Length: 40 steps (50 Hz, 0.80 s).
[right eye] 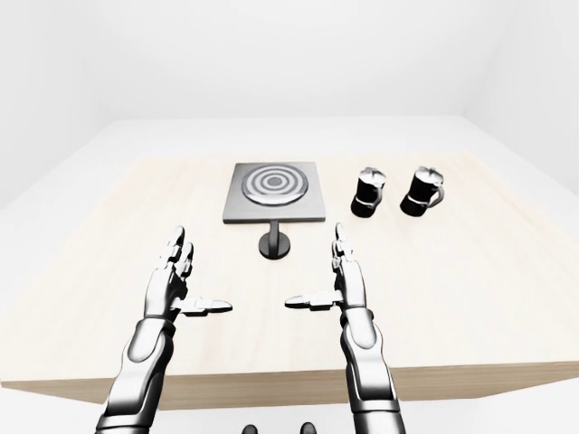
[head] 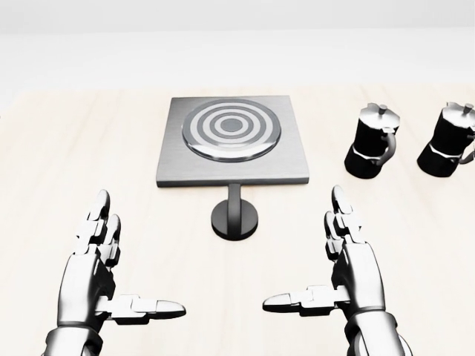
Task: Turn off the stove.
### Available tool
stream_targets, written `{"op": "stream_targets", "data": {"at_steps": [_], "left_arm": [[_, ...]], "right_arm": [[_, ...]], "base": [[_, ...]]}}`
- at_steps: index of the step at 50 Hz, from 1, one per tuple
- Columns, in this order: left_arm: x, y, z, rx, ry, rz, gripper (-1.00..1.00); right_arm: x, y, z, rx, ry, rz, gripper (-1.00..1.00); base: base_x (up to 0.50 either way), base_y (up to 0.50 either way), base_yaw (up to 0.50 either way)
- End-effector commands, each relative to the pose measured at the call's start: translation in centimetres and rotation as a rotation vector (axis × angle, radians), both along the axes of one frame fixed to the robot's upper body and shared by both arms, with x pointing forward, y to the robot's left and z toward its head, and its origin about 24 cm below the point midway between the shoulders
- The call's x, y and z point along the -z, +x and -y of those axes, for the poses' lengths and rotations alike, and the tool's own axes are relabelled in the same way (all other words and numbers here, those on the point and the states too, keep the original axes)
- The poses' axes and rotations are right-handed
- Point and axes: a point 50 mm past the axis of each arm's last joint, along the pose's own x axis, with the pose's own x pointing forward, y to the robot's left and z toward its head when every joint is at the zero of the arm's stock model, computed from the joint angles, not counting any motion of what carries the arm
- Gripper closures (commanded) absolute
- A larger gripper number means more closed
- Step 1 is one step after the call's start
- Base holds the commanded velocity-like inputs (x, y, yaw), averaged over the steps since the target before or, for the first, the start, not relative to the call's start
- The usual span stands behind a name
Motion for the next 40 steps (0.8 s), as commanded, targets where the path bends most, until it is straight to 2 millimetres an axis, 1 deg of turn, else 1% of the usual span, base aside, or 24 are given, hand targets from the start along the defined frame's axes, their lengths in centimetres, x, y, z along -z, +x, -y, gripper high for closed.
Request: {"op": "stream_targets", "data": {"at_steps": [1,12,32,39,40], "left_arm": [[-0.08,-0.02,-0.07,0.000,-0.003,-0.005,-1.00],[-0.03,-0.04,-0.07,0.001,-0.002,-0.005,-1.00],[-0.10,-0.09,-0.09,0.001,-0.003,-0.003,-1.00],[-0.20,-0.16,-0.07,0.003,-0.002,-0.004,-1.00],[0.03,0.01,-0.11,0.001,-0.003,-0.004,-1.00]], "right_arm": [[0.07,0.03,-0.06,0.001,-0.003,-0.005,-1.00],[-0.10,-0.08,-0.03,0.005,0.002,-0.003,-1.00],[0.11,0.04,0.01,0.000,0.007,0.002,-1.00],[-0.06,0.00,-0.12,-0.004,0.003,0.003,-1.00],[-0.14,-0.02,-0.13,-0.005,0.003,0.003,-1.00]], "base": [[0.20,0.18,0.00],[0.20,0.16,0.00],[0.20,0.00,0.00],[0.20,-0.01,0.00],[0.19,-0.02,0.00]]}}
